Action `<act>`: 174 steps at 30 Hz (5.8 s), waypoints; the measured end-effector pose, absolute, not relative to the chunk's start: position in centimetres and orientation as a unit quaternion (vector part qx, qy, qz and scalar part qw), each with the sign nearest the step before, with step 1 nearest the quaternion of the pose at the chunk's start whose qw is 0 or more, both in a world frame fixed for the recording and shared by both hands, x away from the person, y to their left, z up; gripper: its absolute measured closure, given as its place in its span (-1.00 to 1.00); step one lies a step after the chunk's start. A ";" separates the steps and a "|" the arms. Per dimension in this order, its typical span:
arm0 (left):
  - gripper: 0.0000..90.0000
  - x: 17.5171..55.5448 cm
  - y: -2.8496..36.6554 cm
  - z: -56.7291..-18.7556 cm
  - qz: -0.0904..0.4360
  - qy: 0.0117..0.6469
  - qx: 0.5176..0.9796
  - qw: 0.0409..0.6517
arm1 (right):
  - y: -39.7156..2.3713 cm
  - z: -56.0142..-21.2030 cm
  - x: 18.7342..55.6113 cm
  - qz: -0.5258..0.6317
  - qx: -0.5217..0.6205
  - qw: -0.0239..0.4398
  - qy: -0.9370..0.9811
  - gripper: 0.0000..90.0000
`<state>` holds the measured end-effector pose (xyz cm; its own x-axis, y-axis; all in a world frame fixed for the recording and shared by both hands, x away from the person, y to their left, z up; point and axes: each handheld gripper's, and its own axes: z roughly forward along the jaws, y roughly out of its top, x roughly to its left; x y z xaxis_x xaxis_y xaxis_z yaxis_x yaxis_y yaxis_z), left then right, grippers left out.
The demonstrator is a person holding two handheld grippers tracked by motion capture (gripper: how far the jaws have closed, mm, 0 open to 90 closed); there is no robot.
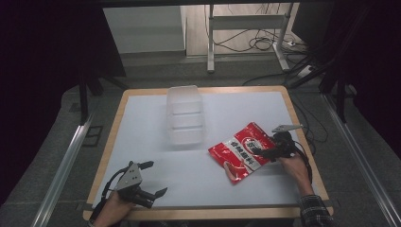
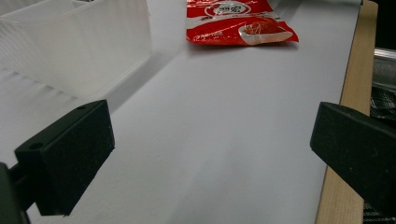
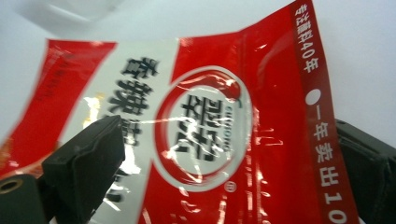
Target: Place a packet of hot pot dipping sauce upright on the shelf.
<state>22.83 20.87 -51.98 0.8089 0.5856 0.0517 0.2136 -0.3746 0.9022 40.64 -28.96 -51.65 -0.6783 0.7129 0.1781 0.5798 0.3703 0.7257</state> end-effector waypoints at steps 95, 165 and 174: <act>-1.00 22.8 20.8 -52.0 0.195 0.253 0.806 0.498 | -22.7 -40.5 37.2 0.494 0.367 0.030 0.788 0.95; -1.00 23.0 21.6 -51.6 0.185 0.291 0.789 0.508 | -12.0 -34.6 46.1 0.474 0.239 -0.013 0.847 0.94; -1.00 23.0 21.6 -51.6 0.184 0.290 0.790 0.508 | -9.3 -34.8 47.3 0.469 0.225 -0.020 0.854 0.94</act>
<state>22.99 21.56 -51.58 0.7638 0.6455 -0.0045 0.2719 -0.3154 0.9092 47.34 -9.27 -34.83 -0.8978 0.3653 0.2460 0.4035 0.4583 0.7919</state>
